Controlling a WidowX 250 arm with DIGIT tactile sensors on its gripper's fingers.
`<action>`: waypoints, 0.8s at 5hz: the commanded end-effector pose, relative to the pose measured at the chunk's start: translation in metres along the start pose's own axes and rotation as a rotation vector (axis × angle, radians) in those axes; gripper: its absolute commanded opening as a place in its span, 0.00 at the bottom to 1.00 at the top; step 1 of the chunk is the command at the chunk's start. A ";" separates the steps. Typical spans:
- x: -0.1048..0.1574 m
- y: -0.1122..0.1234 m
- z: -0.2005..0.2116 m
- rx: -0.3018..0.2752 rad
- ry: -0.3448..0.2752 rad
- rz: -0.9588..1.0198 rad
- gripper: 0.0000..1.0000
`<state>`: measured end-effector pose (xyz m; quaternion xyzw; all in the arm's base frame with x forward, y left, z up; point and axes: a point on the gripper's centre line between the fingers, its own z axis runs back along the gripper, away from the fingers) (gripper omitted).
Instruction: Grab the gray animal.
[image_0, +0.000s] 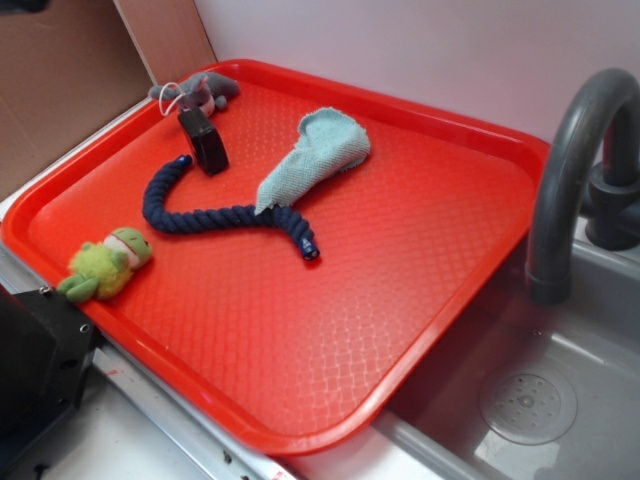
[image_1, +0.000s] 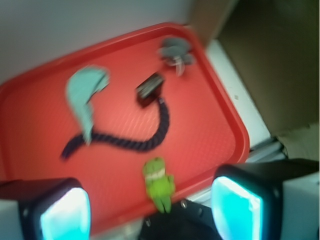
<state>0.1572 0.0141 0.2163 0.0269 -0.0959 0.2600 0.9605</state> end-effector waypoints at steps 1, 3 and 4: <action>0.057 0.012 -0.044 0.024 -0.097 0.350 1.00; 0.101 0.028 -0.079 0.053 -0.162 0.458 1.00; 0.119 0.040 -0.113 0.057 -0.152 0.464 1.00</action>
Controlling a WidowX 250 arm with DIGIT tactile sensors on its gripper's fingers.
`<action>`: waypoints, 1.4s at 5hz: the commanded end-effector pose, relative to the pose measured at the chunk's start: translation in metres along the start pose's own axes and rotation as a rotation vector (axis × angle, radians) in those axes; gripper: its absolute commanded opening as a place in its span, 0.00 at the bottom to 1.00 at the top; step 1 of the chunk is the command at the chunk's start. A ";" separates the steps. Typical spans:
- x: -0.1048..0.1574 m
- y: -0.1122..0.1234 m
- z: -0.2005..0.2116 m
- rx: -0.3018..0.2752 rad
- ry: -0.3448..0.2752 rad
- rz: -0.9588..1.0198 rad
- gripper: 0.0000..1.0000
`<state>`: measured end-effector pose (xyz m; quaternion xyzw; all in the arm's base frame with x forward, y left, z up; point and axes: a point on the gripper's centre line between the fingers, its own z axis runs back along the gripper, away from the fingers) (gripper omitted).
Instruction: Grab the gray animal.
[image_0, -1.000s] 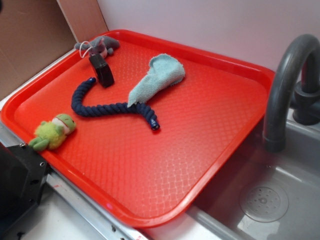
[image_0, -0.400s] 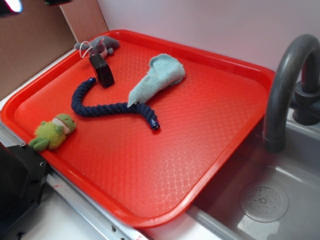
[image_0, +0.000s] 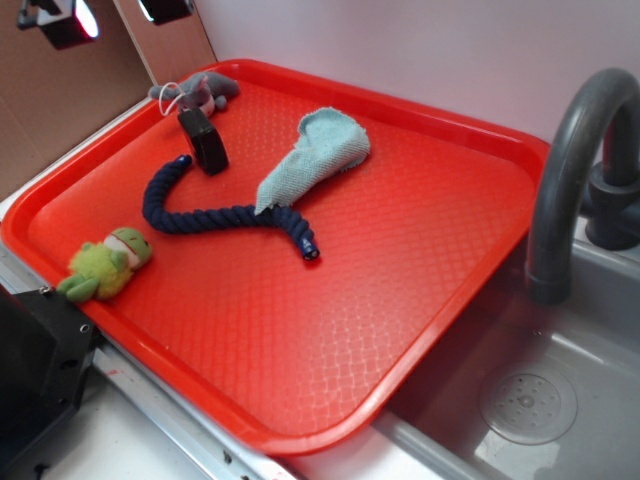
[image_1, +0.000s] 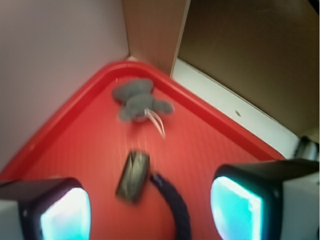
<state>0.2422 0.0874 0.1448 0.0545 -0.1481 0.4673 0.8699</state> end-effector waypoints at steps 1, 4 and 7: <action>0.036 0.006 -0.052 -0.027 -0.012 0.026 1.00; 0.052 -0.001 -0.112 -0.047 0.026 0.011 1.00; 0.052 0.003 -0.139 -0.048 0.089 -0.017 0.90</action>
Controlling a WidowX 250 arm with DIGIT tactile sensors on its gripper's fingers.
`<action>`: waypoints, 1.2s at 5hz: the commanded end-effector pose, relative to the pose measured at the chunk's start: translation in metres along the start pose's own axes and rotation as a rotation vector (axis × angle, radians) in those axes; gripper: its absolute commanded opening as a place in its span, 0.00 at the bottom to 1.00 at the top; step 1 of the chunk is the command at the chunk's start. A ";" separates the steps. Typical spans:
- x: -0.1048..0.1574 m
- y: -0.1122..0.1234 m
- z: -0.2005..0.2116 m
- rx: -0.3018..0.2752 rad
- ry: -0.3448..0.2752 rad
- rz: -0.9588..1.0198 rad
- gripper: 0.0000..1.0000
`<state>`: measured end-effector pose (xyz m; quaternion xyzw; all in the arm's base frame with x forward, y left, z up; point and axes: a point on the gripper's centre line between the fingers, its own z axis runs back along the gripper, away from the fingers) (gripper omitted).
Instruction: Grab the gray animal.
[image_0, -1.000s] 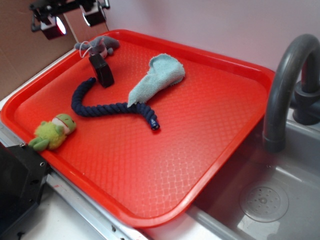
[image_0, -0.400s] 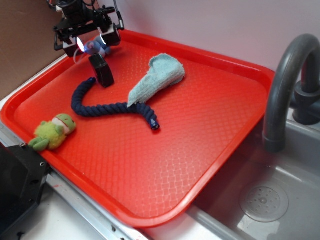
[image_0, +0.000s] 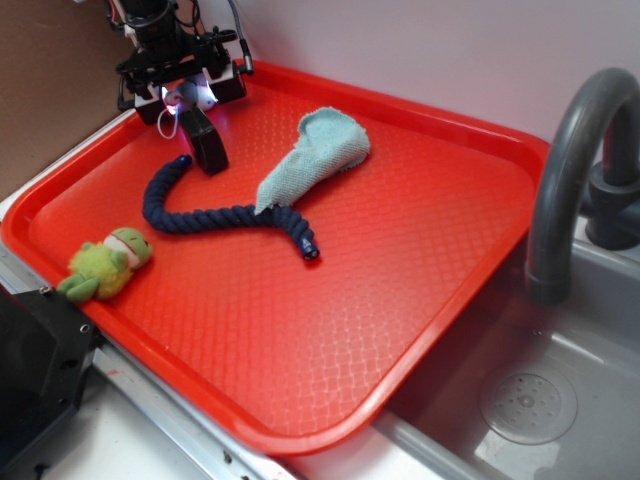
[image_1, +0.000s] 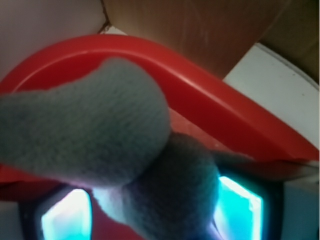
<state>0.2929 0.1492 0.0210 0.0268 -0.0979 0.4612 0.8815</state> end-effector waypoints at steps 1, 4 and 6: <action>0.011 0.005 0.003 -0.050 -0.026 -0.033 0.00; 0.004 0.003 0.039 0.011 -0.053 -0.029 0.00; -0.027 -0.014 0.108 -0.005 0.011 -0.068 0.00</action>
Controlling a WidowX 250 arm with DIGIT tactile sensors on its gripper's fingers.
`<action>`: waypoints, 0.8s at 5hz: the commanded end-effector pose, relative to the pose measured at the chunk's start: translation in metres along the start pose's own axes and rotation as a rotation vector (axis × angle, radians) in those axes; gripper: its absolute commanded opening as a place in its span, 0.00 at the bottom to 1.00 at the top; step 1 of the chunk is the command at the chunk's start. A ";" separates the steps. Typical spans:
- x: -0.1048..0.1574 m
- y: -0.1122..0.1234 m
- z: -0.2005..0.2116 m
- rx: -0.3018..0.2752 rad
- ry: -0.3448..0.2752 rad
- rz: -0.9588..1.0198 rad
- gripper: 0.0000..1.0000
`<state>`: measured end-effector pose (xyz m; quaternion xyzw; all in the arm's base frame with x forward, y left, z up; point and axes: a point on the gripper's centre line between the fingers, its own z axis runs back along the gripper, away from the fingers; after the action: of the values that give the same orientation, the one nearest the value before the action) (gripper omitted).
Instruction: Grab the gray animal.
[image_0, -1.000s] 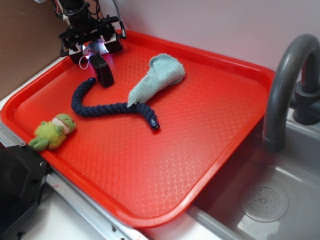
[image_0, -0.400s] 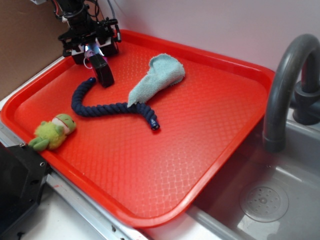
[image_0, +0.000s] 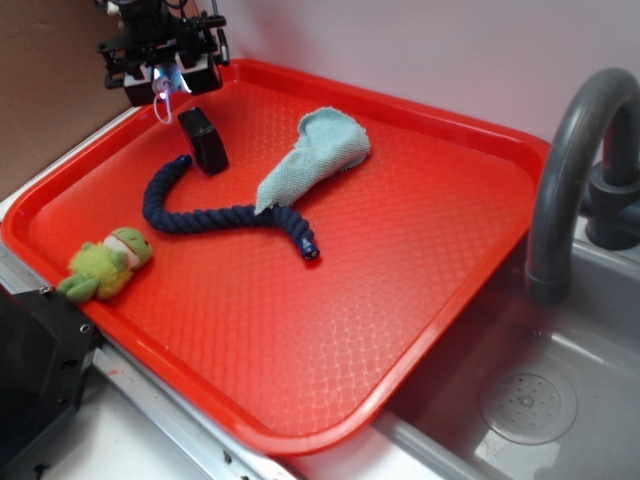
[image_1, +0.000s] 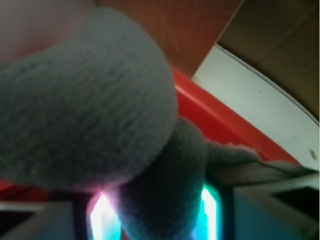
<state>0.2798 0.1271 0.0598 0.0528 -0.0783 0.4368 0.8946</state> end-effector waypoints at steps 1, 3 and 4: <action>-0.040 -0.015 0.102 -0.085 0.043 -0.058 0.00; -0.121 -0.025 0.191 -0.255 0.177 -0.242 0.00; -0.161 -0.023 0.217 -0.295 0.194 -0.308 0.00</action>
<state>0.1848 -0.0621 0.2270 -0.0987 -0.0230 0.2780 0.9552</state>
